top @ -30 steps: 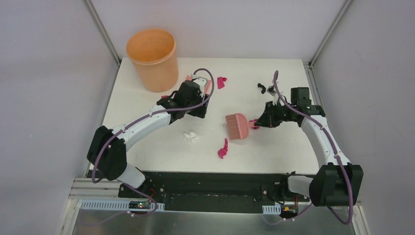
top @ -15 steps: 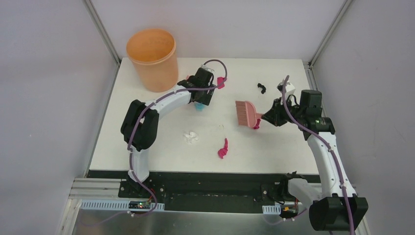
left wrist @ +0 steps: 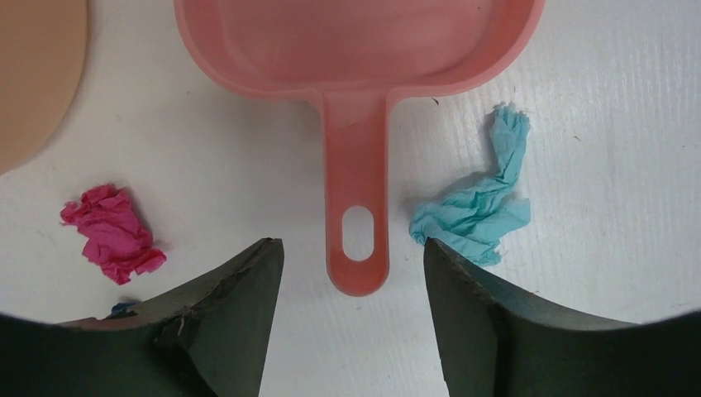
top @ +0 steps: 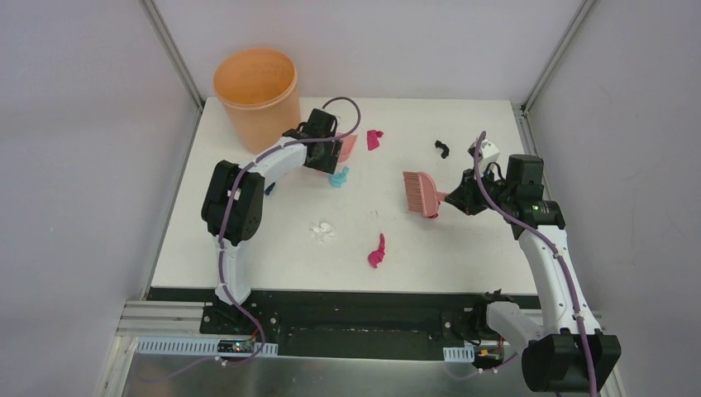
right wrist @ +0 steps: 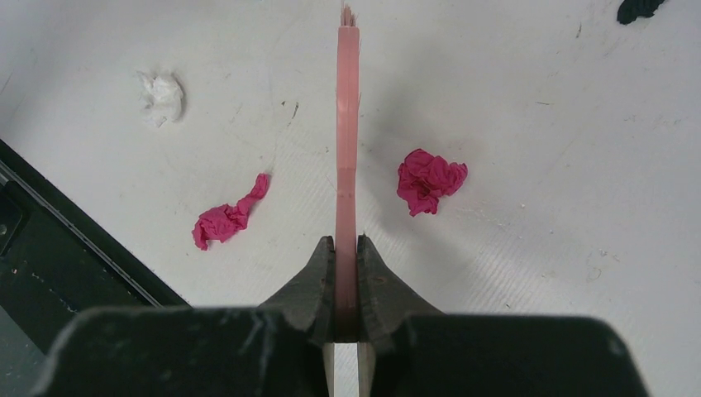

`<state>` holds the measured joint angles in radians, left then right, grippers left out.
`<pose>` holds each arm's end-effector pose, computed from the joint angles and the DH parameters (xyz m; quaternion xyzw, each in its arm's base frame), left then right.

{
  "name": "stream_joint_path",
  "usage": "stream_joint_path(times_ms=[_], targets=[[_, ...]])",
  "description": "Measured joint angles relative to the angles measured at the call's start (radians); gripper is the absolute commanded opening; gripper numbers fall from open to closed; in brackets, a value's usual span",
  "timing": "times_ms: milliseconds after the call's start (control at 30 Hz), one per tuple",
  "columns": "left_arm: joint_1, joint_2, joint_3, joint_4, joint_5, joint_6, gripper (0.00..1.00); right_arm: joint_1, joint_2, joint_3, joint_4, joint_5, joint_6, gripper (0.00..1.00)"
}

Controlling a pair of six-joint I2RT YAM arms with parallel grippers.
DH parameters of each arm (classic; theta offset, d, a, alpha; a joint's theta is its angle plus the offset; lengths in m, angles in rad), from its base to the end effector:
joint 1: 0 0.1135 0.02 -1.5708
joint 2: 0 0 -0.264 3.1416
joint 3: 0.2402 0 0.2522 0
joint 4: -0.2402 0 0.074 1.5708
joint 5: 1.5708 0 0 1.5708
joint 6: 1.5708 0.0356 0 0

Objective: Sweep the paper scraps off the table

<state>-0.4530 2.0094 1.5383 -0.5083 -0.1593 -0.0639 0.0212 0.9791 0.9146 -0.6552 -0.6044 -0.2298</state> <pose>0.3967 -0.1868 0.2042 0.1616 0.9401 -0.0007 0.3003 0.1983 0.0244 0.3086 -0.2307 0.8473 0.2286 0.4202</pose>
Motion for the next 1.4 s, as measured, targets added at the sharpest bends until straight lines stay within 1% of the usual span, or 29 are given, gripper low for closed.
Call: stream_joint_path(times_ms=[100,333,367,500,733,800,900,967,1133,1267,1333,1400], targets=[[0.016,0.018,0.000,0.014,0.044,0.003,0.56,0.000,0.000,-0.001,0.000,0.000,-0.004,0.00],[0.018,0.075,0.000,0.021,0.109,0.005,0.45,0.000,0.000,-0.002,0.000,-0.001,-0.011,0.00],[0.018,0.076,0.000,0.023,0.115,0.005,0.42,0.000,0.000,-0.002,0.000,-0.001,-0.012,0.00],[0.018,0.076,-0.002,0.031,0.117,0.005,0.36,0.000,0.007,-0.003,0.000,-0.001,-0.013,0.00],[0.012,0.061,-0.010,0.004,0.080,0.008,0.17,0.000,0.016,-0.007,-0.001,-0.001,-0.016,0.00],[0.004,0.039,-0.009,-0.023,0.056,0.006,0.15,0.000,0.016,-0.007,-0.001,-0.001,-0.017,0.00],[-0.023,-0.020,-0.008,-0.077,0.026,0.006,0.14,0.000,0.016,-0.010,0.000,-0.001,-0.019,0.00],[-0.052,-0.072,-0.004,-0.111,0.013,0.006,0.09,0.000,0.018,-0.011,-0.001,-0.001,-0.019,0.00],[-0.118,-0.224,-0.022,-0.166,0.022,0.006,0.05,0.000,0.031,-0.012,-0.001,-0.001,-0.020,0.00],[-0.164,-0.397,-0.155,-0.167,0.059,0.000,0.03,0.000,0.036,-0.012,-0.001,0.010,-0.020,0.00],[-0.192,-0.480,-0.249,-0.168,0.074,-0.010,0.03,0.000,0.038,-0.012,0.000,0.027,-0.020,0.00],[-0.219,-0.537,-0.320,-0.180,0.089,-0.027,0.01,-0.001,0.042,-0.013,0.000,0.047,-0.020,0.00]])
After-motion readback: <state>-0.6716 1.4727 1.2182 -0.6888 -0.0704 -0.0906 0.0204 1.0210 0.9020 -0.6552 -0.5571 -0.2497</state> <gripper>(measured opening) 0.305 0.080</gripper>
